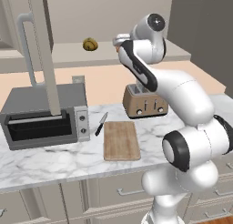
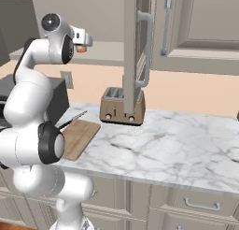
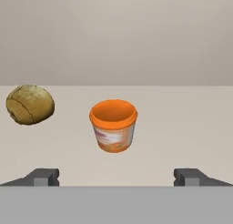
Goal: Pick the bread, place it on the cutting board, pick the jam, place it on the counter, and close the cabinet.
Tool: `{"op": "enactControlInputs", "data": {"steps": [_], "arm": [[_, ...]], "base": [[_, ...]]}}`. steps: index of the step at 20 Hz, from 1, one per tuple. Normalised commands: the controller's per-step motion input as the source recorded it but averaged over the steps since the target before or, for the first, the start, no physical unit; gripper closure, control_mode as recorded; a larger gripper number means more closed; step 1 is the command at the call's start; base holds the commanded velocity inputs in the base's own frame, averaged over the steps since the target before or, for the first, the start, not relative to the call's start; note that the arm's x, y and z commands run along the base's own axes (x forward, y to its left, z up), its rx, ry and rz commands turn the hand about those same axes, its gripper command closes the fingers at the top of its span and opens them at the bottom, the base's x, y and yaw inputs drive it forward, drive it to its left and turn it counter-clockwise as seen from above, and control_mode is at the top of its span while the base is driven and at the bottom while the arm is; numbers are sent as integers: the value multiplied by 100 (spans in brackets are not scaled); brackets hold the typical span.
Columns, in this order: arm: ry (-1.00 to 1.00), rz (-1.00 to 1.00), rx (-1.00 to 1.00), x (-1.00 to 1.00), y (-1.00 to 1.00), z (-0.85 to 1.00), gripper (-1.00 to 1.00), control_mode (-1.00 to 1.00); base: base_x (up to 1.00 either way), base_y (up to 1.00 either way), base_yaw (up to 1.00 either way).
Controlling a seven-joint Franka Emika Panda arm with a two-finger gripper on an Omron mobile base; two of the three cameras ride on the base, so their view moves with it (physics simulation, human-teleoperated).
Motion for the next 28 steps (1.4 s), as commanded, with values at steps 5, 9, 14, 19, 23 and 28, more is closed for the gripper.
{"op": "enactControlInputs", "data": {"steps": [5,9,14,19,23,28], "arm": [[0,0,0,18,0,0,-100,-100],[0,0,0,17,1,0,-100,-100],[0,0,0,14,6,0,-100,-100],[0,0,0,13,9,0,-100,-100],[0,0,0,11,7,0,-100,-100],[0,0,0,6,2,0,-100,-100]], "base": [[0,0,0],[0,0,0],[0,0,0],[0,0,0],[0,0,0],[0,0,0]]}}
